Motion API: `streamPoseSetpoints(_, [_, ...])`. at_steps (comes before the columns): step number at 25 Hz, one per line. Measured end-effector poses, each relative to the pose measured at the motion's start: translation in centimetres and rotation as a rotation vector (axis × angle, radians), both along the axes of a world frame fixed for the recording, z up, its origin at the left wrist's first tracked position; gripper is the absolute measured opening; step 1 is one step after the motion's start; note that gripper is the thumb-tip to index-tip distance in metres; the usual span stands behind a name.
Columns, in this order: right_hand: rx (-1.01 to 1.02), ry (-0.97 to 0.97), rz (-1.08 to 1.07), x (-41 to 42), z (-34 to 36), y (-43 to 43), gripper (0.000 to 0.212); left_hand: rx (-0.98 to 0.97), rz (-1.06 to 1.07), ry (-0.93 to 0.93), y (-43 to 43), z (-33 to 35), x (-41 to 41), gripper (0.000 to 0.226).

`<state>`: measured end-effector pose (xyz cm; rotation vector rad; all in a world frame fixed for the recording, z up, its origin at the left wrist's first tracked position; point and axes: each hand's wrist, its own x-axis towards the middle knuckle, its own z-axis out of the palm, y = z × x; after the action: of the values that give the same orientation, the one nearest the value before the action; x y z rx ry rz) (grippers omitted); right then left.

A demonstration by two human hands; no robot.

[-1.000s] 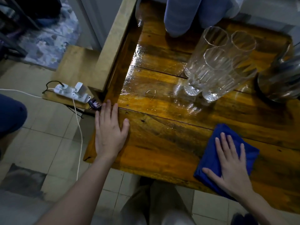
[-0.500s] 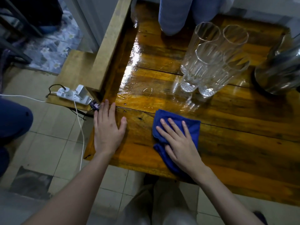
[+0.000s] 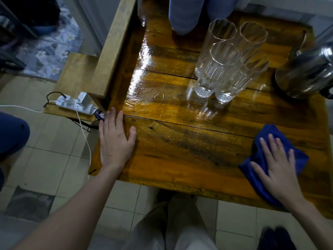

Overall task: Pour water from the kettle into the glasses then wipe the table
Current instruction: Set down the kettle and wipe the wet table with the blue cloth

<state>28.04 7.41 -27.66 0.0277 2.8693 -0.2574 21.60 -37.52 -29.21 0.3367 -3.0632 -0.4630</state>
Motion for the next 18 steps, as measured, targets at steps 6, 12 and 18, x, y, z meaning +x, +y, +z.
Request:
streamPoseSetpoints(6, [0.050, 0.052, 0.098, -4.6, -1.1, -10.2, 0.092, -0.006, -0.003, 0.010, -0.1, -0.1, 0.0, 0.062])
streamPoseSetpoints(12, [0.002, 0.147, 0.302, -5.5, -1.6, -22.9, 0.069, -0.022, 0.002, 0.007, -0.1, -0.3, -0.1, 0.061])
streamPoseSetpoints(18, [-0.076, 0.151, 0.555, -3.1, -2.0, -23.7, 0.065, -0.029, 0.005, 0.002, 0.1, -0.2, -0.1, 0.062])
